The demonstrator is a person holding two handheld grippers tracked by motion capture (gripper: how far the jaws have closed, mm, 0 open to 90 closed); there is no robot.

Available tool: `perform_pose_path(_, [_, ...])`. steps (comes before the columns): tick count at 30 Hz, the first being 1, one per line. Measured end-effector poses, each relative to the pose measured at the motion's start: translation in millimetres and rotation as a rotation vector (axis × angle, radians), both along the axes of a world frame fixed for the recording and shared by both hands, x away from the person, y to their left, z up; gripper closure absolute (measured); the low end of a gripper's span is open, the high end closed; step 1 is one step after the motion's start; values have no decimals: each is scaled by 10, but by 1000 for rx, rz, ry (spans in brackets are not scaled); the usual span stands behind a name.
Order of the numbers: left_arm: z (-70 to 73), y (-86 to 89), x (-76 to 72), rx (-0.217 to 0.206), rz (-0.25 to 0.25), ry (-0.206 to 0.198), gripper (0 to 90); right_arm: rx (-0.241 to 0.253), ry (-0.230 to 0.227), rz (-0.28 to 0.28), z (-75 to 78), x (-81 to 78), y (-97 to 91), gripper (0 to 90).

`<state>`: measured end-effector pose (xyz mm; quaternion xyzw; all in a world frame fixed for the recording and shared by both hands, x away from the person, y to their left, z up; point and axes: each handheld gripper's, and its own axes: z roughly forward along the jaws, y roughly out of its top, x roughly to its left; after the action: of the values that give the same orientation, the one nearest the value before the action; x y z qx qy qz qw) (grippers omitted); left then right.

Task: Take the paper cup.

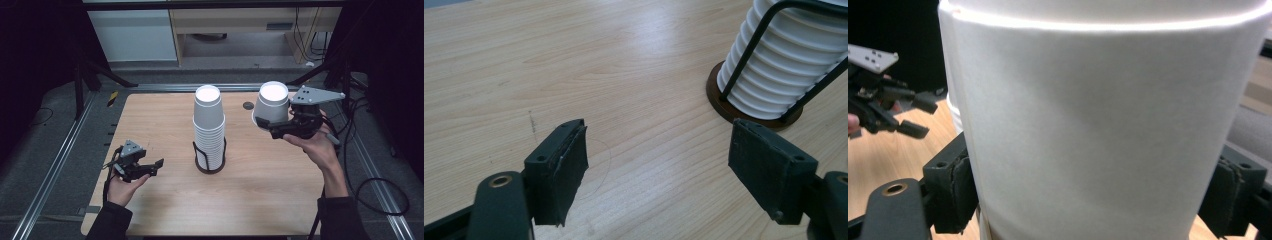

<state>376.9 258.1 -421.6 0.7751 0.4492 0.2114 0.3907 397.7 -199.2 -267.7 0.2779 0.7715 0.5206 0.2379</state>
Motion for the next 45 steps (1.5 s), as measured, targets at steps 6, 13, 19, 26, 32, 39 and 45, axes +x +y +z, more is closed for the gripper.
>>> perform_pose_path(6, [-7,-51,-4,7,-33,8,228,-21,22,26,-156,-25,-59,146])
perform_pose_path(13, [-7,-87,-15,13,-63,15,228,-45,52,67,-366,-45,-104,146])
perform_pose_path(19, [20,-143,-41,29,-89,17,227,-63,78,102,-517,-87,-159,146])
perform_pose_path(26, [63,-242,-88,30,-132,11,226,-87,108,138,-709,-133,-213,146])
perform_pose_path(32, [111,-310,-132,24,-163,1,228,-96,125,160,-837,-159,-217,146])
perform_pose_path(39, [163,-437,-197,19,-237,-2,236,-120,151,236,-1022,-200,-161,146])
perform_pose_path(45, [174,-504,-224,18,-276,0,241,-143,171,300,-1114,-207,-69,145])
